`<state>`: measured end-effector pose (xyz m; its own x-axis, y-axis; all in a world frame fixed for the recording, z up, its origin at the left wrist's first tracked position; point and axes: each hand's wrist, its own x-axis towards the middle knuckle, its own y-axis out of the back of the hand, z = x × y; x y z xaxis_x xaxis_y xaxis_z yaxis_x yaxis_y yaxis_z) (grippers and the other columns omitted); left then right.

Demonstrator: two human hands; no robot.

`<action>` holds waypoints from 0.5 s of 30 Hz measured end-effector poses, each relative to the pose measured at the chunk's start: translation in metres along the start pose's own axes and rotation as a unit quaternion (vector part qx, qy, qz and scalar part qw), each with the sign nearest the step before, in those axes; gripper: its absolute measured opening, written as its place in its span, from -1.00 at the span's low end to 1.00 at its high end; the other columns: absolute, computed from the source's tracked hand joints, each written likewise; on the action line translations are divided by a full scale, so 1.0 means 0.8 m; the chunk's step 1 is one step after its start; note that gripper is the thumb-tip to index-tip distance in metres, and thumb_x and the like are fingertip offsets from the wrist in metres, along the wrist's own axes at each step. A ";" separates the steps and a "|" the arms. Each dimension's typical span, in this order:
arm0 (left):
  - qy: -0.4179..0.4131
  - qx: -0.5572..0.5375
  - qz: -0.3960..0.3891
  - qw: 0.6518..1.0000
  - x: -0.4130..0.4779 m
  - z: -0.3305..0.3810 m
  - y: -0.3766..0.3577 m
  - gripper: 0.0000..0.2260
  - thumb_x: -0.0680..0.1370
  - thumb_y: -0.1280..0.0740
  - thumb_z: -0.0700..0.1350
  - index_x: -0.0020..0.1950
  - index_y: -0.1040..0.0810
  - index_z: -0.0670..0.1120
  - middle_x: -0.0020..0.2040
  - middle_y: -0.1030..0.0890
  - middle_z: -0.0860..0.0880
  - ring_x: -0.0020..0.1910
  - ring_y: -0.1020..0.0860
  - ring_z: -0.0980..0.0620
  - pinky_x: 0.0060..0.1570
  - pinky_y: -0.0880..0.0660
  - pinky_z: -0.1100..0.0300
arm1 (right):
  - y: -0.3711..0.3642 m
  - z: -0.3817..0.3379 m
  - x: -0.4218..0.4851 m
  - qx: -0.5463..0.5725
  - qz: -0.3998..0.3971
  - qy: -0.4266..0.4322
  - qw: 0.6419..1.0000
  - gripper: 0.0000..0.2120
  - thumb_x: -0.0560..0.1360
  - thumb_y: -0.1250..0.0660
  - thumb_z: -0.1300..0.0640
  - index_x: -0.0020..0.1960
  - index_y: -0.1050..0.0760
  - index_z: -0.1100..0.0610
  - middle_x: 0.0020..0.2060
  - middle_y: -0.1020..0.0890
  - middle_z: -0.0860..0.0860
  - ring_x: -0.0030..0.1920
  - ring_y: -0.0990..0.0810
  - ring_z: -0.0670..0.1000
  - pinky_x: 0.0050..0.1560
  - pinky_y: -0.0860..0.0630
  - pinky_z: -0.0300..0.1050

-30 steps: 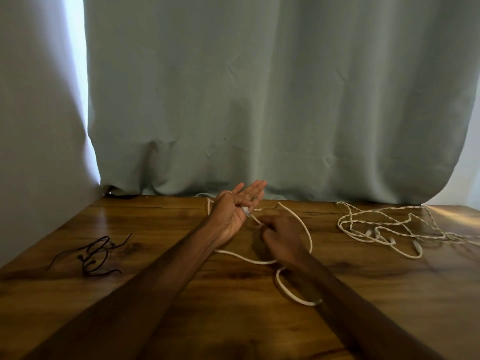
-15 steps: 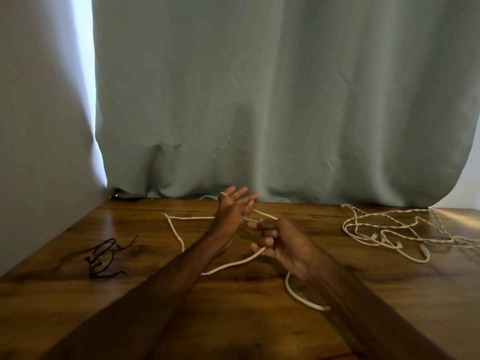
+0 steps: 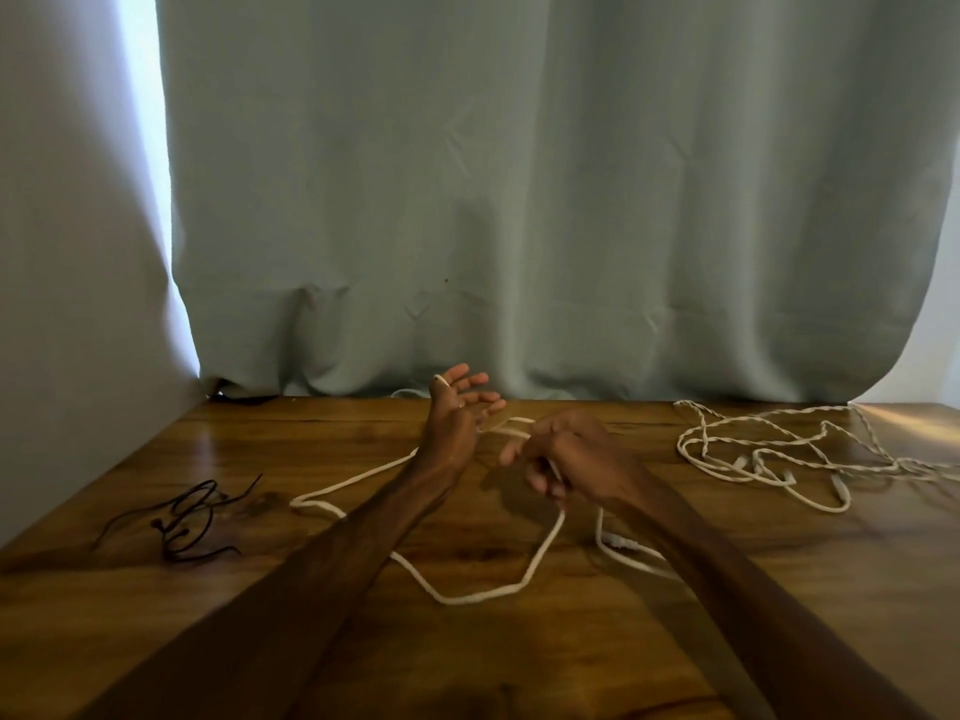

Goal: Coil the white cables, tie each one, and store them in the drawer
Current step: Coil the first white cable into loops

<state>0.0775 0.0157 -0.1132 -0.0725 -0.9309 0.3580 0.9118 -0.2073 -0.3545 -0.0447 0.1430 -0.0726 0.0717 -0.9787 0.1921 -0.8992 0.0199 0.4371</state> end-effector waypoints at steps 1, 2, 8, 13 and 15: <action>-0.003 0.006 0.008 1.000 0.002 -0.001 0.001 -0.63 0.63 -0.12 -0.52 0.34 -0.26 -0.17 0.14 -0.49 -0.11 -0.05 -0.56 0.01 -0.07 -0.63 0.20 | 0.004 -0.002 0.001 0.049 0.006 -0.003 0.999 -0.76 0.61 -0.24 0.30 -0.11 -0.67 0.27 -0.53 -0.47 0.07 -0.57 -0.40 -0.01 -0.46 -0.43 -0.17; -0.005 0.013 0.015 1.000 0.003 -0.002 0.001 -0.65 0.64 -0.11 -0.50 0.33 -0.26 -0.16 0.12 -0.49 -0.09 -0.06 -0.55 0.02 -0.07 -0.62 0.19 | 0.008 -0.003 0.002 0.100 0.008 -0.005 0.995 -0.77 0.63 -0.25 0.29 -0.08 -0.66 0.27 -0.54 -0.41 0.04 -0.55 -0.40 -0.01 -0.42 -0.49 -0.12; 0.011 0.082 -0.017 0.996 -0.008 -0.006 -0.001 -0.59 0.61 -0.11 -0.50 0.35 -0.24 -0.12 0.17 -0.52 -0.16 -0.02 -0.59 0.01 -0.09 -0.60 0.21 | 0.019 -0.003 0.003 0.041 0.042 0.058 0.997 -0.73 0.67 -0.23 0.20 -0.04 -0.70 0.16 -0.51 -0.39 -0.01 -0.53 -0.29 -0.03 -0.52 -0.25 -0.19; 0.030 0.128 -0.055 0.990 -0.016 -0.010 -0.003 -0.64 0.66 -0.08 -0.42 0.43 -0.27 -0.14 0.03 -0.64 -0.07 0.03 -0.64 -0.06 0.02 -0.60 0.11 | 0.039 0.002 -0.003 -0.268 0.109 0.192 0.938 -0.79 0.54 -0.34 0.06 -0.12 -0.74 0.07 -0.37 -0.67 0.02 -0.39 -0.55 -0.02 -0.29 -0.52 -0.03; 0.032 0.124 -0.058 0.990 -0.018 -0.009 -0.005 -0.65 0.66 -0.07 -0.43 0.39 -0.29 -0.15 -0.01 -0.64 -0.08 -0.06 -0.63 -0.04 -0.05 -0.60 0.12 | 0.043 -0.001 -0.007 -0.298 0.108 0.197 0.928 -0.68 0.44 -0.26 -0.09 -0.16 -0.73 0.04 -0.35 -0.69 -0.04 -0.34 -0.61 -0.05 -0.24 -0.57 0.00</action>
<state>0.0720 0.0279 -0.1228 -0.2000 -0.9238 0.3264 0.9666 -0.2406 -0.0887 -0.0758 0.1495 -0.0575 0.1749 -0.7911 0.5862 -0.5210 0.4308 0.7369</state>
